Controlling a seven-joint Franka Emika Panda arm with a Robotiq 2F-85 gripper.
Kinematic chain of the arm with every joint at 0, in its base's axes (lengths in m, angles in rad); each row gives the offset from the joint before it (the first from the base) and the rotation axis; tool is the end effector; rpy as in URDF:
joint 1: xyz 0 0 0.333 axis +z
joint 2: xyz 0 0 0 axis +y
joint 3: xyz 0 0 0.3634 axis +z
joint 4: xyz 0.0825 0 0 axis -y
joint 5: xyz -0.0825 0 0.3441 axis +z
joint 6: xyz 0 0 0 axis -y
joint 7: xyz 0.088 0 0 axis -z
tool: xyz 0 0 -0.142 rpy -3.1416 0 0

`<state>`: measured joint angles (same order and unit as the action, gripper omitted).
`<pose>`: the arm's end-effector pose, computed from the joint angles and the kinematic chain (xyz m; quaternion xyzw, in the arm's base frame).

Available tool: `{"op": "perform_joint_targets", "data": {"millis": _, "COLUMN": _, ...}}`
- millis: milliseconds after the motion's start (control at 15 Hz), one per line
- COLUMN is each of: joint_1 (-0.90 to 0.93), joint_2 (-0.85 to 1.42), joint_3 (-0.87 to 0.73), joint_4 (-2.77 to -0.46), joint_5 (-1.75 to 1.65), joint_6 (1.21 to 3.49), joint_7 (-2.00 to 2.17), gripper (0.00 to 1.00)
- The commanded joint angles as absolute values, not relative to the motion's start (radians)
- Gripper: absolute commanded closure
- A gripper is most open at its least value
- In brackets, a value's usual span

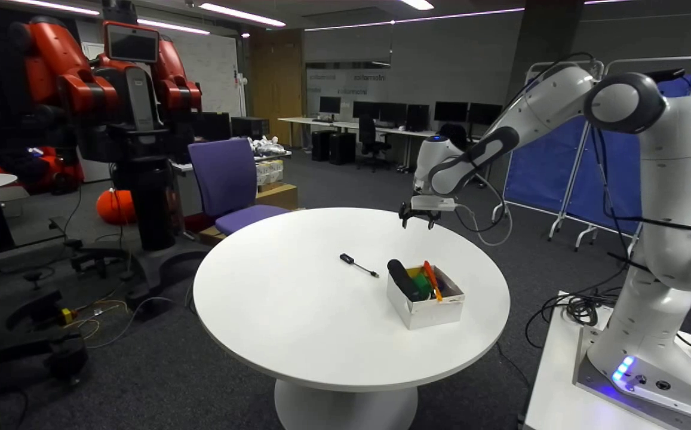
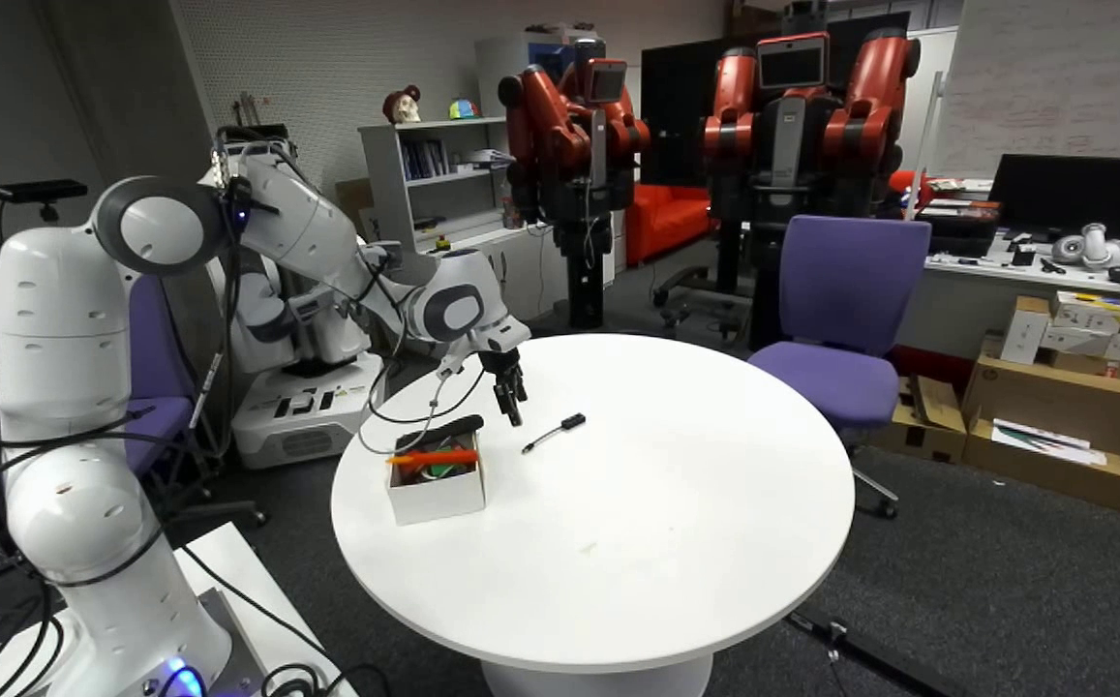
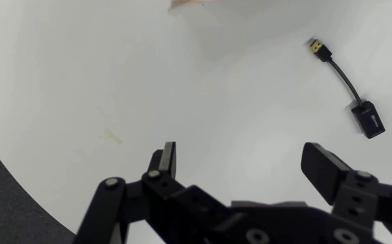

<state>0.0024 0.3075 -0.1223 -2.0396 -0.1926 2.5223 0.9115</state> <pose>0.5994 -0.0702 0.3492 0.8994 -0.4208 0.1114 0.0408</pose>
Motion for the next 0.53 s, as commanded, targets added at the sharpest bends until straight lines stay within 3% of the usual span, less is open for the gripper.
{"op": "perform_joint_targets", "data": {"millis": 0, "joint_1": 0.039, "joint_2": 0.41, "joint_3": -0.153, "joint_4": -1.935, "joint_5": -0.247, "joint_6": 2.514, "joint_7": 0.884, "gripper": 0.0}}
{"op": "perform_joint_targets", "data": {"millis": 467, "joint_1": 0.054, "joint_2": 0.438, "joint_3": -0.154, "joint_4": -1.949, "joint_5": -0.215, "joint_6": 2.54, "joint_7": 0.885, "gripper": 0.0}}
